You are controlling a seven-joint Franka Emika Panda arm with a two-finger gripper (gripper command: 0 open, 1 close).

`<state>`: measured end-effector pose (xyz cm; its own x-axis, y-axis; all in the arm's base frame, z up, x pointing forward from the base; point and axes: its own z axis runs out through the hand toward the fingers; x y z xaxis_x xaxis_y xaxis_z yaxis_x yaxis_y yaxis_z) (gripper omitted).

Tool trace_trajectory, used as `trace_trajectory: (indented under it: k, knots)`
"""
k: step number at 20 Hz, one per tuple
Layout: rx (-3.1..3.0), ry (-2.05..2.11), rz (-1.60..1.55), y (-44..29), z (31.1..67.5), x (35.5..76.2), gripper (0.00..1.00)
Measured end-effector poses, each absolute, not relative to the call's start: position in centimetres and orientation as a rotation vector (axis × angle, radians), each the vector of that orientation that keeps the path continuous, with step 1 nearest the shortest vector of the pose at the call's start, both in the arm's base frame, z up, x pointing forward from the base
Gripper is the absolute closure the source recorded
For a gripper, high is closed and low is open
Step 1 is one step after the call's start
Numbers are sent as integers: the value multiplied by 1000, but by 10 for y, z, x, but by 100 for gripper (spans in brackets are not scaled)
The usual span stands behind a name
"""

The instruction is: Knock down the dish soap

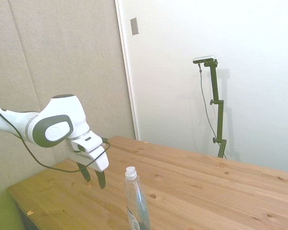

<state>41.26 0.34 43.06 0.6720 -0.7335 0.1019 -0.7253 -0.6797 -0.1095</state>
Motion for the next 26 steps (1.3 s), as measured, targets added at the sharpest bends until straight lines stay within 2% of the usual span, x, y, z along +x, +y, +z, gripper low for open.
trace_trajectory:
  k: [5,8,9,16,21,26]
  knots:
    - [-2833,1198,-215,20,432,410,0]
    - [-2857,1178,-195,32,434,393,0]
    - [-2861,1180,-191,32,436,385,100]
    - [-2826,1242,-217,8,467,329,100]
    - [-2791,1323,-291,-36,489,308,100]
    - [-2764,1421,-329,-96,496,293,100]
